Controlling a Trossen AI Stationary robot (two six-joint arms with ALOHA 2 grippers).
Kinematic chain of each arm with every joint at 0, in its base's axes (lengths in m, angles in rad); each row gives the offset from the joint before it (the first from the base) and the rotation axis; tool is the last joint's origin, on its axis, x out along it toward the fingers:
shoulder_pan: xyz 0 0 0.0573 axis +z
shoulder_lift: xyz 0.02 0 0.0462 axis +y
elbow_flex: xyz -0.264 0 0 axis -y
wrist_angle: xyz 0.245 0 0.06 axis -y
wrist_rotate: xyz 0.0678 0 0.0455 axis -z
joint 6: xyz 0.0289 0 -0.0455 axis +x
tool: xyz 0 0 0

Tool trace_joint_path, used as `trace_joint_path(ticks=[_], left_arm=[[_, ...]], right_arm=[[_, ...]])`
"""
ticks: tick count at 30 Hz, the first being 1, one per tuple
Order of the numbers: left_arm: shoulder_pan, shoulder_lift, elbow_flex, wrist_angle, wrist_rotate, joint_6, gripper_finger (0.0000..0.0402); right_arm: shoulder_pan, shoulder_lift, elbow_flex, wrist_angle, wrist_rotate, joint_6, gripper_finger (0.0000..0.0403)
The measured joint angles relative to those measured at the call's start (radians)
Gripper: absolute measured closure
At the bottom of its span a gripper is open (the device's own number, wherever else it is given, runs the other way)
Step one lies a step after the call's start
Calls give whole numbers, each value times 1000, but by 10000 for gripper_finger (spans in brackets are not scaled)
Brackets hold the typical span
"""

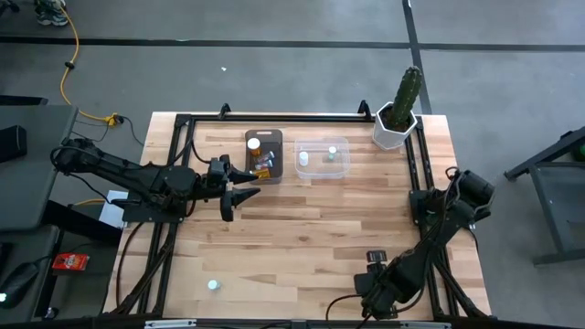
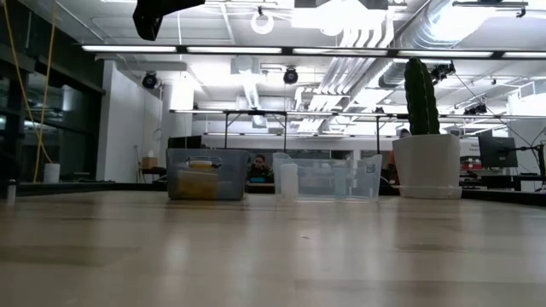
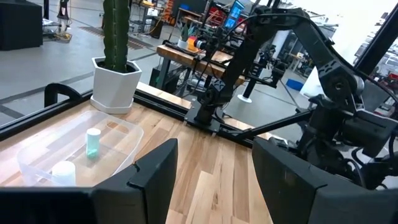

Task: Pick and place medicine bottles into bin by pill shape (circle, oval)
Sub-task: Put the right green tablet bottle into the transparent bin

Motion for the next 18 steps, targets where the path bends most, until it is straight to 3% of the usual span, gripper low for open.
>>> trace_joint_path(ticks=[12,18], left_arm=[[0,0,0,0,-2,3,206],[0,0,0,0,-7,18,206]], right_arm=[[0,41,0,-22,-37,77,210],[0,43,-1,-28,-37,133,239]])
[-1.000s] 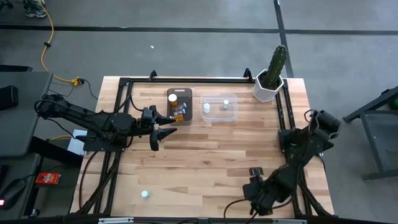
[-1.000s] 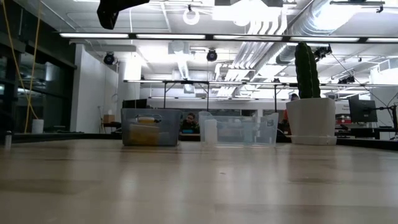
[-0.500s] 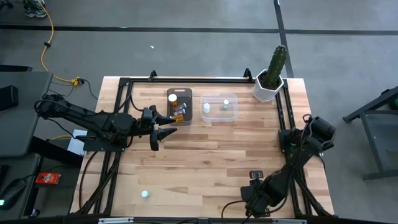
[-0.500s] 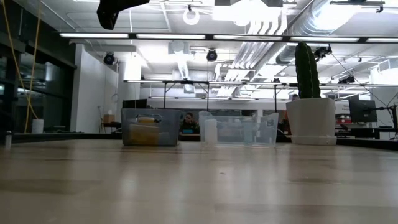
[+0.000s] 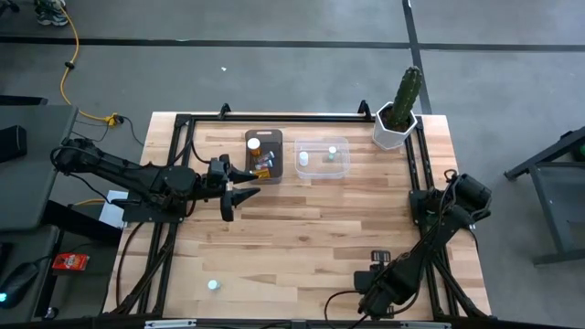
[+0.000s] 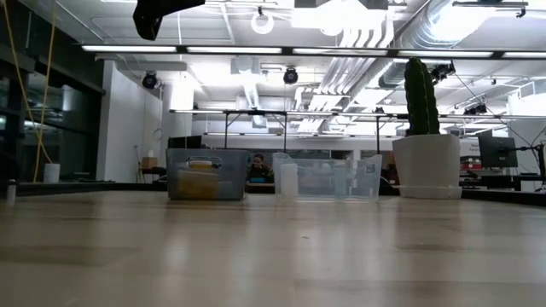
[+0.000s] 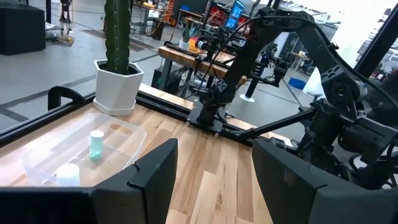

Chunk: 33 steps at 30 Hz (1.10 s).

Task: Pick and place medicine bottles into bin by pill shape (circle, oval)
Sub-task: Put the right green tablet bottle into the transparent bin

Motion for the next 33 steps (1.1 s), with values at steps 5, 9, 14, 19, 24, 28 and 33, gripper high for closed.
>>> trace_joint_path(ticks=[5,9,14,19,24,28,33], left_arm=[[0,0,0,0,-1,0,206],[0,0,0,0,-1,0,206],[0,0,0,0,-1,0,206],[0,0,0,0,-1,0,206],[0,0,0,0,-1,0,206],[0,0,0,0,-1,0,206],[0,0,0,-44,-1,0,206]], right_arm=[[0,0,0,-2,0,26,275],[-6,-1,0,-2,0,20,298],[-34,-18,11,-45,34,-56,311],[-101,-121,12,-124,200,-115,308],[-199,-260,-12,-90,389,-143,308],[-289,-396,-151,89,450,-180,308],[-436,-543,-320,428,446,-325,308]])
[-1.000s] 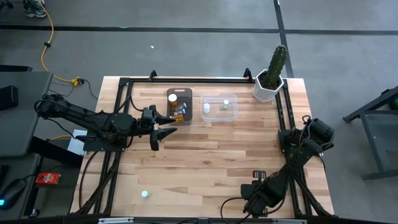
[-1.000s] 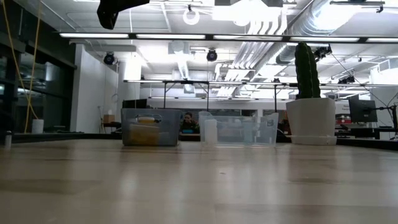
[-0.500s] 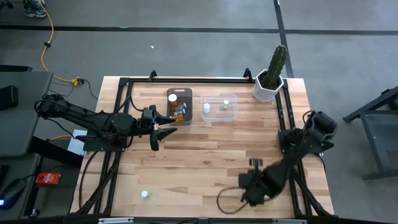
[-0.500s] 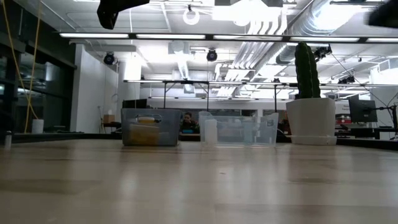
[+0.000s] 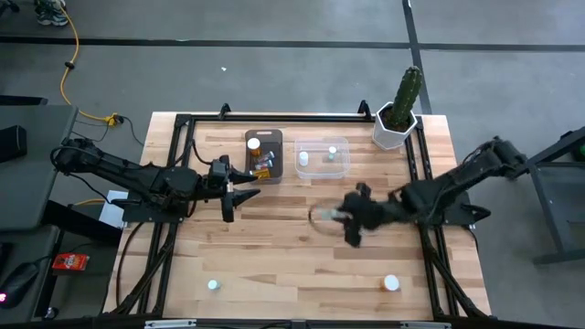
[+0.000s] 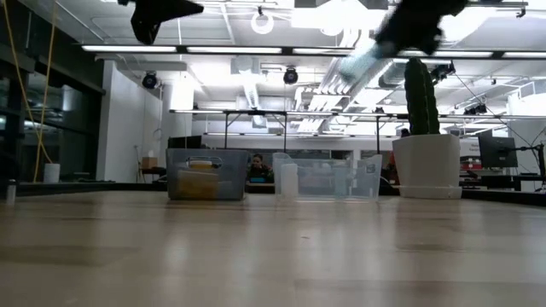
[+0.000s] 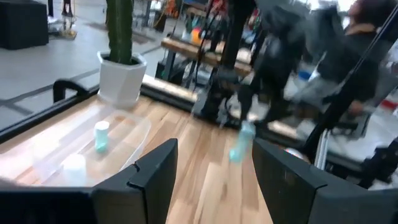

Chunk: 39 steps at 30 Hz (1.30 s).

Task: Pick and place medicine bottles into bin by pill shape (circle, oval)
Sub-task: Put the right green tablet bottle into the transparent bin

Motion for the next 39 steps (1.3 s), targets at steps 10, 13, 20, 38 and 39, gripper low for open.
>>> trace_joint_path(ticks=[10,13,20,38,39], left_arm=[[0,0,0,-85,0,0,206],[0,0,0,-80,0,-1,206],[0,0,0,-77,7,-1,206],[0,0,0,-74,-24,0,206],[0,0,0,-74,-28,0,206]], right_arm=[[-231,-71,15,336,-199,-312,308],[-248,-71,25,334,-233,-346,308],[-258,-71,25,326,-222,-334,308],[-729,302,373,-483,-294,-196,308],[-741,329,373,-491,-303,-203,308]])
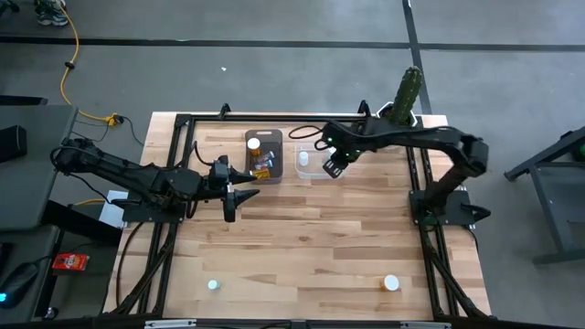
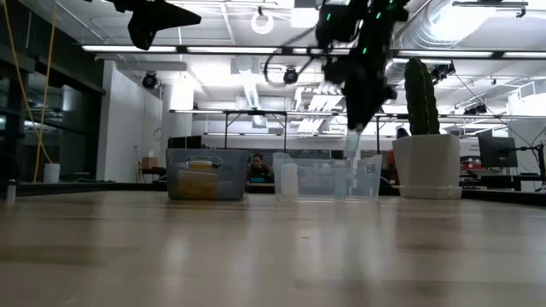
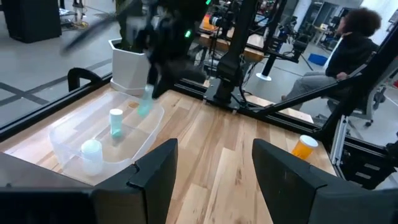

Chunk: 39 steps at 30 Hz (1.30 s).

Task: Pick and place medicine bottles into bin by pill shape (circle, oval)
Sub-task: Put the right green tablet bottle into the transparent bin, then put the green tablet bottle into the transparent bin

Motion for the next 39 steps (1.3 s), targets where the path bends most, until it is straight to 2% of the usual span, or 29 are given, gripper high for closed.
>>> trace_joint_path(ticks=[5,11,22,27,31,34,39], left_arm=[[0,0,0,0,-22,0,206],[0,0,0,0,-21,0,206],[0,0,0,0,-18,0,206],[0,0,0,0,-18,0,206],[0,0,0,0,-18,0,206],[0,0,0,0,-17,-1,206],[0,0,0,0,5,0,206]], right_arm=[[-31,108,0,14,-7,-5,300],[-50,188,0,35,7,19,266],[-50,201,0,43,37,-9,230],[-48,109,0,56,87,-53,224],[-14,-21,-21,136,87,-62,224],[64,-159,-137,324,81,-64,224],[244,-378,-452,811,56,36,224]])
